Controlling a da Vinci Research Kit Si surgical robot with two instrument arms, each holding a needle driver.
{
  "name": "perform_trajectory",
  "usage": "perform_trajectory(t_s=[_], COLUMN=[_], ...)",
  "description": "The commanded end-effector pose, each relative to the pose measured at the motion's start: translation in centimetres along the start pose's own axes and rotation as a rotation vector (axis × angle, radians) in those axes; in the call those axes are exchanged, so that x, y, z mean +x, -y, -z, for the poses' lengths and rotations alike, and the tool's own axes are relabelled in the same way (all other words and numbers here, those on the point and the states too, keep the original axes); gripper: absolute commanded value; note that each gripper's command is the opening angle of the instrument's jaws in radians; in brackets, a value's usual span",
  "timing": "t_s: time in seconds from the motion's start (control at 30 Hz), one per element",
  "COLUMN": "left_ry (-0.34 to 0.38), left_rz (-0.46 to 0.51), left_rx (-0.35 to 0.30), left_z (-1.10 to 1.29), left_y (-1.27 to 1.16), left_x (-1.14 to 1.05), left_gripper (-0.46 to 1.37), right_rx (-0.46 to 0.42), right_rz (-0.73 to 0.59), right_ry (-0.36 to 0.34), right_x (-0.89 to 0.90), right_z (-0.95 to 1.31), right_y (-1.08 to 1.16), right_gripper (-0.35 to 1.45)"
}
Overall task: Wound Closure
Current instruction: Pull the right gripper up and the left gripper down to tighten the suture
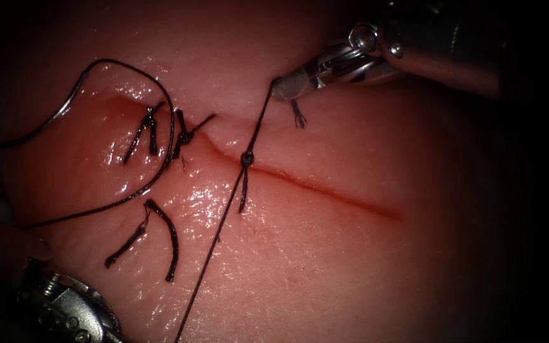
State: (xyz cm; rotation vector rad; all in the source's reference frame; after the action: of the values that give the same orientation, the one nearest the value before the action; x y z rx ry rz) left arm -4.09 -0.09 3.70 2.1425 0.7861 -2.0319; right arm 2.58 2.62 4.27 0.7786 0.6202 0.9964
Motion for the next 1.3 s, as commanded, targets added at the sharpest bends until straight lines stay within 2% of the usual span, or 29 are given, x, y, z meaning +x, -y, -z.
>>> perform_trajectory(t_s=[0.03, 0.23, 0.67, 1.3], left_ry=[-0.003, -0.009, -0.013, -0.014], left_rz=[0.001, 0.003, 0.011, 0.018], left_rx=[-0.026, -0.063, -0.085, -0.082], left_z=[-0.01, -0.03, -0.01, 0.01], left_y=[-0.03, -0.11, -0.19, -0.20], left_x=[0.02, 0.05, 0.06, 0.11], left_gripper=[-0.35, -0.35, -0.35, -0.35], right_rx=[-0.018, -0.041, -0.054, -0.053], right_rz=[0.003, 0.003, 0.001, 0.007], right_ry=[0.005, -0.001, 0.003, 0.001], right_x=[0.00, 0.03, 0.04, 0.04], right_z=[0.00, 0.04, 0.05, 0.05], right_y=[-0.01, -0.05, -0.06, -0.06], right_gripper=[-0.35, -0.35, -0.35, -0.35])
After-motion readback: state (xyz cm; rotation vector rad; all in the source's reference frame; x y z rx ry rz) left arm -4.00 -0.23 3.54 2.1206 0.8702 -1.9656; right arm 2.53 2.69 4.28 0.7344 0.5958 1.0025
